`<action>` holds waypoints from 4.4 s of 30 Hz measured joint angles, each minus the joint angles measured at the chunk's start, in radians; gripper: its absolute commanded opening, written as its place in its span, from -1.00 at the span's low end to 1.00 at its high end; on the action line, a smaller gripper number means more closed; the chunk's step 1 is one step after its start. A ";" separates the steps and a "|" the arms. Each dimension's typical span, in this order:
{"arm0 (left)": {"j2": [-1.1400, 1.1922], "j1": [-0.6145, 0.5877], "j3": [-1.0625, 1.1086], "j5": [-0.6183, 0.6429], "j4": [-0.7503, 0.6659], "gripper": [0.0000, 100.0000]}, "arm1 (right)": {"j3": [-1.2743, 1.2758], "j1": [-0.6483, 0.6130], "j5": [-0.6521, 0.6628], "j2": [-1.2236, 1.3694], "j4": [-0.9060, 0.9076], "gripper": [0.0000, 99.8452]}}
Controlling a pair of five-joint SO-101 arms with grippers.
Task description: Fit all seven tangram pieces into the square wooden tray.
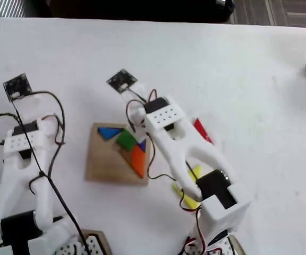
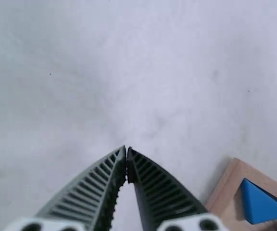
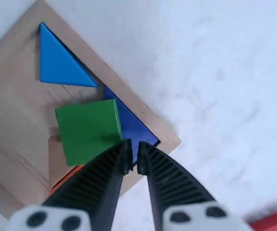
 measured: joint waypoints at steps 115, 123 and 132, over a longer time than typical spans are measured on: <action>0.000 0.018 0.000 0.000 -0.003 -0.95 | 0.322 -0.229 -0.227 -0.321 -0.054 -0.96; 0.000 0.028 0.000 0.000 -0.003 -0.95 | 0.370 -0.265 -0.226 -0.175 -0.203 -0.96; 0.000 0.028 0.000 0.000 -0.003 -0.95 | 0.270 -0.196 -0.226 -0.106 -0.126 -0.96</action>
